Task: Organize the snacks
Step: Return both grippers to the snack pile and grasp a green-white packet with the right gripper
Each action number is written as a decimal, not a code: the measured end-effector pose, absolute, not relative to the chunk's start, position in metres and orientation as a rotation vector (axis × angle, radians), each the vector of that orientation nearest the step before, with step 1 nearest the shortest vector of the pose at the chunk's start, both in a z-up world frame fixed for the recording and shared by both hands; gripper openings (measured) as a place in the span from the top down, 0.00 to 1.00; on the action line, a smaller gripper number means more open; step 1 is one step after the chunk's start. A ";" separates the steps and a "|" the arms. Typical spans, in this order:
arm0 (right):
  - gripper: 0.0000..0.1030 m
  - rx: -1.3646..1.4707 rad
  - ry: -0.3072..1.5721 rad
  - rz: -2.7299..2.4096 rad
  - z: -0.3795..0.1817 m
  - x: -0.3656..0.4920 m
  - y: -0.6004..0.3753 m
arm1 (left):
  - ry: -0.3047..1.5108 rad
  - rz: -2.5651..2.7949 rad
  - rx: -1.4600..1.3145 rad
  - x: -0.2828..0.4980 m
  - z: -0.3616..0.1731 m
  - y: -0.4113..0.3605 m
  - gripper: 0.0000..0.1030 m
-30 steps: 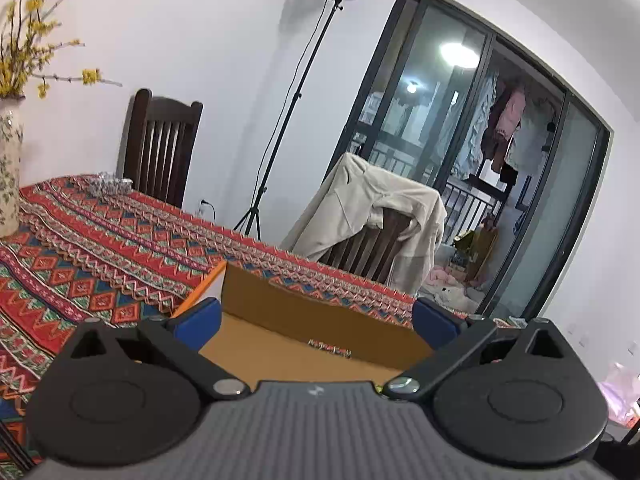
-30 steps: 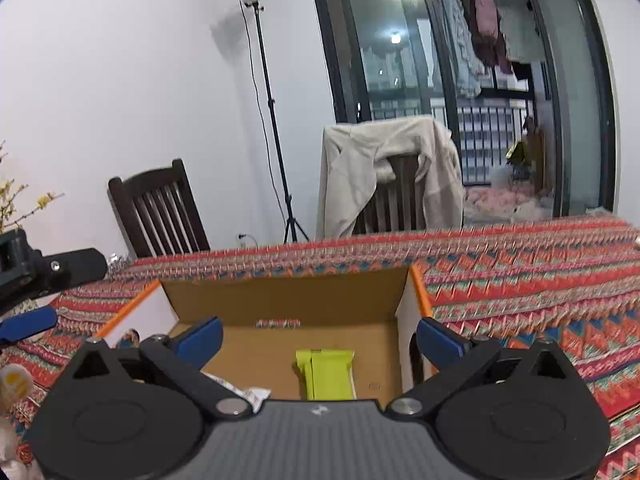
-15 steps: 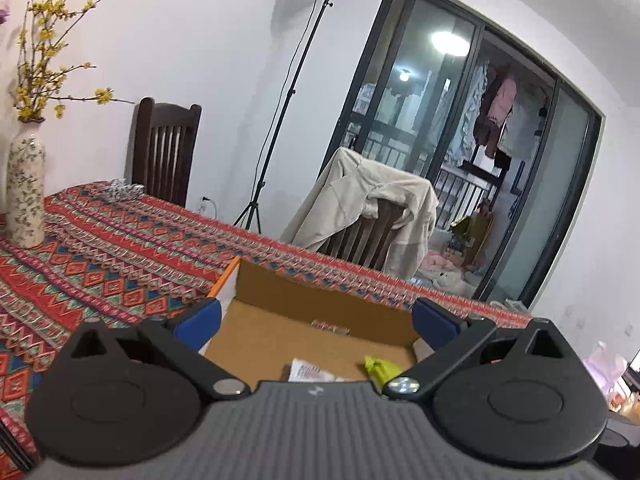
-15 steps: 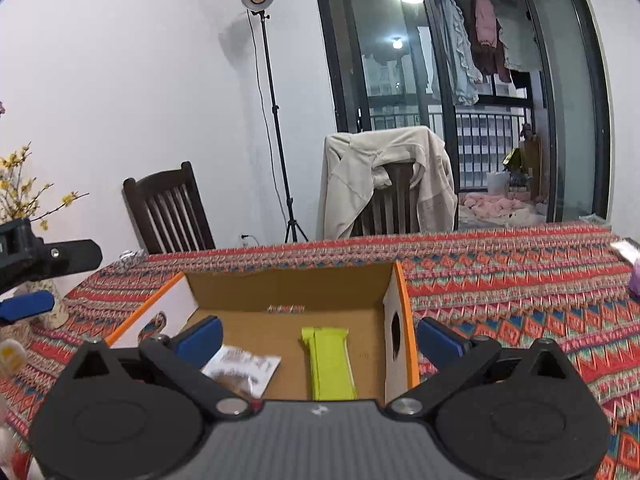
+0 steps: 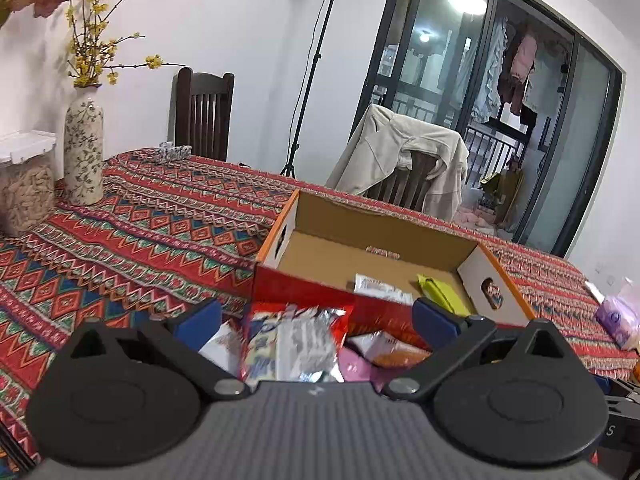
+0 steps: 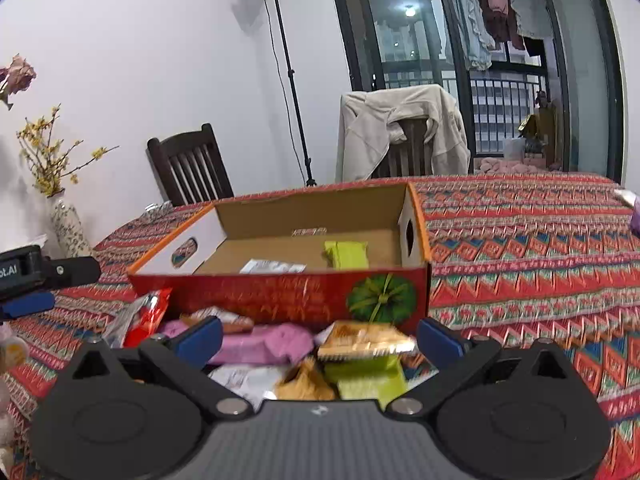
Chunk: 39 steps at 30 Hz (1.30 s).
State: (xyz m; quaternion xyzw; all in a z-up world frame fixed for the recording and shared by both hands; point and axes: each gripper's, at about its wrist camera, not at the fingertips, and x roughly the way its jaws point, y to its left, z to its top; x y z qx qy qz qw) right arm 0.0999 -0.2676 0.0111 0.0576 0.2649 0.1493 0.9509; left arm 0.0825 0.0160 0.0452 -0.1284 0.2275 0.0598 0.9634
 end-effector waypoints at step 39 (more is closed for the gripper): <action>0.00 0.051 0.600 0.236 -0.015 0.059 -0.266 | 0.494 0.122 -0.245 0.047 0.026 0.023 0.00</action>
